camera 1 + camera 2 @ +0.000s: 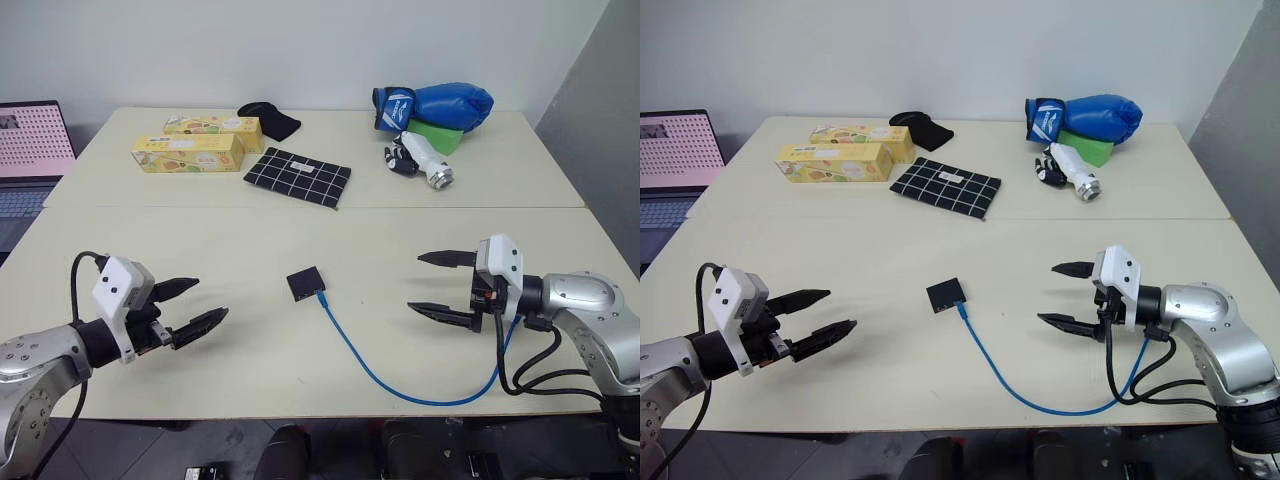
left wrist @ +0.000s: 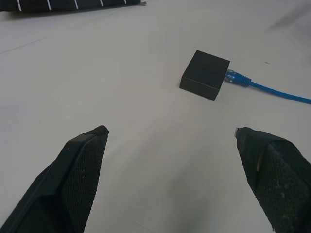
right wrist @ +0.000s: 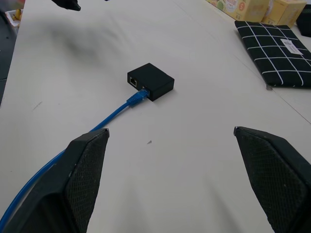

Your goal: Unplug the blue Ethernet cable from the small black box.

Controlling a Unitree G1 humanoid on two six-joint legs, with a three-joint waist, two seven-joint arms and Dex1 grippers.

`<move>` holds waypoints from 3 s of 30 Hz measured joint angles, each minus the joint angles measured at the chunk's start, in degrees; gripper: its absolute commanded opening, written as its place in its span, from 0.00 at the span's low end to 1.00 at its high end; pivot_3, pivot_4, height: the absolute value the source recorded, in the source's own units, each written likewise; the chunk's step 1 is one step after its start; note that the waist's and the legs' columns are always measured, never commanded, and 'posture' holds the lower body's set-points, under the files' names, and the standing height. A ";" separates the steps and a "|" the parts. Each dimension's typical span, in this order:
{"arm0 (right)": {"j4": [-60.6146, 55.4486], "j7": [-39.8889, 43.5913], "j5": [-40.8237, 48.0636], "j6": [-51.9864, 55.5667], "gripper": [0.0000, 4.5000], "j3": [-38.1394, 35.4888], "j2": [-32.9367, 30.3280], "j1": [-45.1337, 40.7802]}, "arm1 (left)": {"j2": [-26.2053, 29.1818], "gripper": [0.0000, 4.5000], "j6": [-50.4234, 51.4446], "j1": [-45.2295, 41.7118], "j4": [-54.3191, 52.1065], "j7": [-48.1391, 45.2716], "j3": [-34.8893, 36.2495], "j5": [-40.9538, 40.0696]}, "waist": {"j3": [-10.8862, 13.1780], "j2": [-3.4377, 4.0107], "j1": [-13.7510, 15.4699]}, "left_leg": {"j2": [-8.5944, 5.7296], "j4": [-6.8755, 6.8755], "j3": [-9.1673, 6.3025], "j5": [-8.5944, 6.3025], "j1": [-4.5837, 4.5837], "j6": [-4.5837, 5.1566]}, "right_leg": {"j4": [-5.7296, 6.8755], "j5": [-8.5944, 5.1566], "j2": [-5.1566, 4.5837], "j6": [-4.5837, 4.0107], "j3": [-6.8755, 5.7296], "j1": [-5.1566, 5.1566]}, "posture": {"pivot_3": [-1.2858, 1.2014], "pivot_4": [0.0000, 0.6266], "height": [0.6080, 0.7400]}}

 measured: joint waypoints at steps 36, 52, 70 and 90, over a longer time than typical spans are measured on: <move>9.67 -16.08 -18.40 2.62 0.97 23.02 23.90 -5.41 | -0.20 0.99 -2.60 3.27 -4.93 -4.51 -0.81 1.27 | 0.00 0.01 -0.05 | 0.02 -0.01 -0.01 0.01 -0.05 -0.01 | 0.03 -0.01 -0.02 -0.02 0.01 -0.10 | 0.52 0.24 1.00; 14.29 -23.01 -23.04 14.51 0.83 26.85 33.60 -10.89 | 6.91 1.00 2.44 4.38 -7.22 -16.35 1.01 -6.53 | 0.01 0.02 -0.42 | -0.01 -0.06 0.05 0.00 0.11 -0.01 | 0.12 -0.07 0.15 -0.15 0.02 -0.11 | 0.52 0.24 1.00; 18.52 -24.77 -27.01 9.50 0.03 25.89 29.38 -15.09 | 3.66 1.00 5.51 -0.91 0.18 -11.53 0.56 -6.84 | 0.02 0.04 -0.13 | 0.00 -0.05 -0.04 0.00 0.08 0.00 | 0.11 -0.08 0.21 -0.20 -0.05 -0.08 | 0.52 0.24 1.00; 22.44 -3.35 -29.39 -41.67 0.03 26.76 19.65 -26.34 | -1.65 1.00 22.04 -14.01 0.91 -4.82 -7.78 -22.39 | 0.03 0.03 -0.99 | 0.08 0.00 -0.10 0.01 -0.10 -0.02 | 0.14 -0.08 -0.02 -0.20 -0.08 -0.19 | 0.52 0.24 1.00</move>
